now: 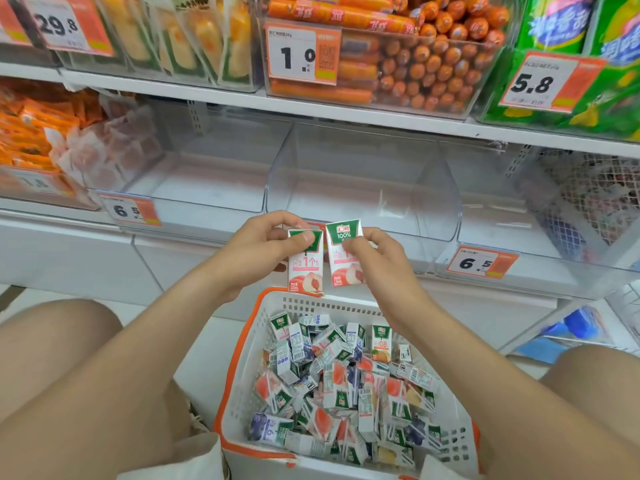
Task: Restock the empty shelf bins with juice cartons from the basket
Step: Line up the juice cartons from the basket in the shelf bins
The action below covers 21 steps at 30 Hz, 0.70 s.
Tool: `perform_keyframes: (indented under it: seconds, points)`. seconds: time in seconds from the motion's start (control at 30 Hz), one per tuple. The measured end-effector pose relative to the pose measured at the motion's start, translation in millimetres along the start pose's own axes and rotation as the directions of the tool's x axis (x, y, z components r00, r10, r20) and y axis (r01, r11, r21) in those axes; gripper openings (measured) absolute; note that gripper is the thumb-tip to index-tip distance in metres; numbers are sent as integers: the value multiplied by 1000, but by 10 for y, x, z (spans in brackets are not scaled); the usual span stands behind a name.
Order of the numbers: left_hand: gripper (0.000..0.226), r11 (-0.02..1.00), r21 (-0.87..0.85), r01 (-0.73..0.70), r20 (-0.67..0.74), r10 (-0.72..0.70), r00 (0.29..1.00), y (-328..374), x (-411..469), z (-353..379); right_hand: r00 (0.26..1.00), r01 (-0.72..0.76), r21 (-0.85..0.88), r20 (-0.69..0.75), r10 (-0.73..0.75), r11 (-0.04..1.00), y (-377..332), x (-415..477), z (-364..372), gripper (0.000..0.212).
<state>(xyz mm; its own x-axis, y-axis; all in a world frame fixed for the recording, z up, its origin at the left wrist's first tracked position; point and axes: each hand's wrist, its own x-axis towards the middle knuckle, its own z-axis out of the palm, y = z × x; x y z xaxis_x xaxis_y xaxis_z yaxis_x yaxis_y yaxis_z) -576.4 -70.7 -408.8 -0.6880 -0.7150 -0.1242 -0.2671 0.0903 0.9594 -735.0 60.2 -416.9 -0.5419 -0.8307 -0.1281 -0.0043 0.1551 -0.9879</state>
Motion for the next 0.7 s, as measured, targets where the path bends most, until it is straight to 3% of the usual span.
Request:
perform_keyframes:
  seconds: [0.2, 0.43, 0.57, 0.7]
  points:
    - [21, 974, 150, -169, -45, 178, 983, 131, 35, -362, 942, 335, -171, 66, -328, 927, -148, 10, 236, 23]
    - [27, 775, 544, -322, -141, 463, 875, 251, 310, -1225, 833, 546, -285, 83, -547, 788, -524, 467, 869, 31]
    - [37, 603, 760, -244, -249, 616, 748, 134, 511, -1793, 778, 616, -339, 122, -616, 711, -682, 817, 1388, 32]
    - [51, 556, 829, -57, -288, 513, 809, -158, 624, -2228, 782, 609, -444, 199, -590, 658, -644, 1248, 1932, 28]
